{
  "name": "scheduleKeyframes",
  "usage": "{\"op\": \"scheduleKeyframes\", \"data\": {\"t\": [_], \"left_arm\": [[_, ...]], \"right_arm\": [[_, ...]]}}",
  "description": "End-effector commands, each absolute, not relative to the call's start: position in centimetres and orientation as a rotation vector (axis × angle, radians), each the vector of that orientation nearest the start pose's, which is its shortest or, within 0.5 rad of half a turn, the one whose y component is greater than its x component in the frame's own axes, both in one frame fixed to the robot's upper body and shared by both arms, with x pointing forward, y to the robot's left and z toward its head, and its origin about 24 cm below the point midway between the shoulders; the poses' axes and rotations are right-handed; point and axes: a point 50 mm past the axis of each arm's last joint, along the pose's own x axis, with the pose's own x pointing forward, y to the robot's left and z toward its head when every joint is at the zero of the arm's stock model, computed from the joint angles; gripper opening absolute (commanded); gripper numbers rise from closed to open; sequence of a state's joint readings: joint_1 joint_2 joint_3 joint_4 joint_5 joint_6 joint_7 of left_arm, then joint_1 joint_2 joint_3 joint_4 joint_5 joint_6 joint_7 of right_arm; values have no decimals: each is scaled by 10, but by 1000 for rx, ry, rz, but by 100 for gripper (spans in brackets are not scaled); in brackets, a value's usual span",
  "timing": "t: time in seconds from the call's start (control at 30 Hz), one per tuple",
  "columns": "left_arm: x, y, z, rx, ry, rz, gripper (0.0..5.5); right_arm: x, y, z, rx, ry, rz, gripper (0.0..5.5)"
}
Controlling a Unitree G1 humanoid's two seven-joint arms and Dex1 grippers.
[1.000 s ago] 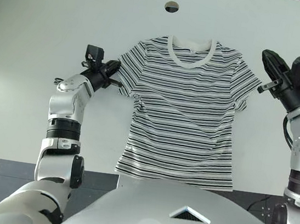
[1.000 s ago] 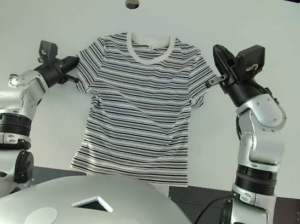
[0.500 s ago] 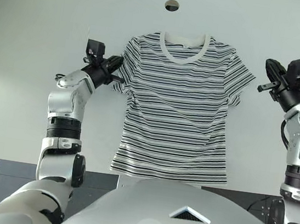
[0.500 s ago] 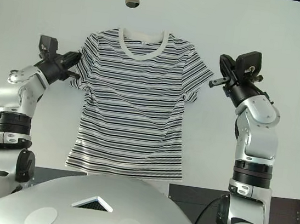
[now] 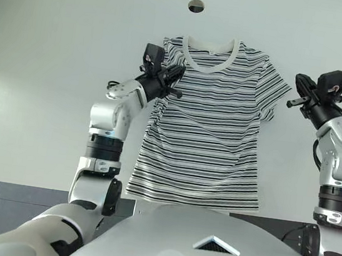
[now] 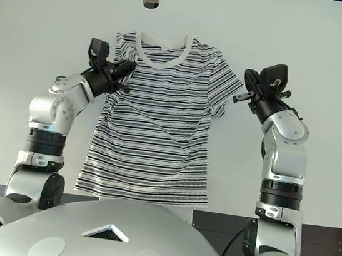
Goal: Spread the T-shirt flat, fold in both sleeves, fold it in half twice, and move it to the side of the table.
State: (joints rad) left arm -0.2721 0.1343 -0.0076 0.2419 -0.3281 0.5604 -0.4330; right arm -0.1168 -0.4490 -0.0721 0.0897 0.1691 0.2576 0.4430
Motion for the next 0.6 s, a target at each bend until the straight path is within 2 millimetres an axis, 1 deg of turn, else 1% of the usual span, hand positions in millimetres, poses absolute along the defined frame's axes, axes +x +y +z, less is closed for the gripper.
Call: {"op": "scheduleKeyframes", "data": {"t": [0.03,0.07,0.1,0.17,0.23,0.27,0.4,0.5,0.6], "left_arm": [[287,126,-5,-195,567,-489,51],[286,125,-8,-186,573,-487,69],[286,124,-10,-181,573,-486,79],[287,122,-10,-177,563,-488,111],[286,118,-8,-183,541,-503,151],[286,116,-6,-205,524,-515,156],[284,112,4,-249,458,-544,156],[282,107,15,-266,397,-569,156],[284,108,21,-272,363,-543,156]], "right_arm": [[276,-235,54,-228,256,310,10],[279,-238,52,-221,265,287,28],[281,-240,50,-208,277,268,34],[284,-243,45,-189,295,240,75],[287,-239,39,-170,326,252,126],[288,-237,35,-173,342,261,143],[289,-234,24,-178,398,283,143],[284,-236,12,-168,464,302,143],[279,-238,5,-163,514,324,143]]}}
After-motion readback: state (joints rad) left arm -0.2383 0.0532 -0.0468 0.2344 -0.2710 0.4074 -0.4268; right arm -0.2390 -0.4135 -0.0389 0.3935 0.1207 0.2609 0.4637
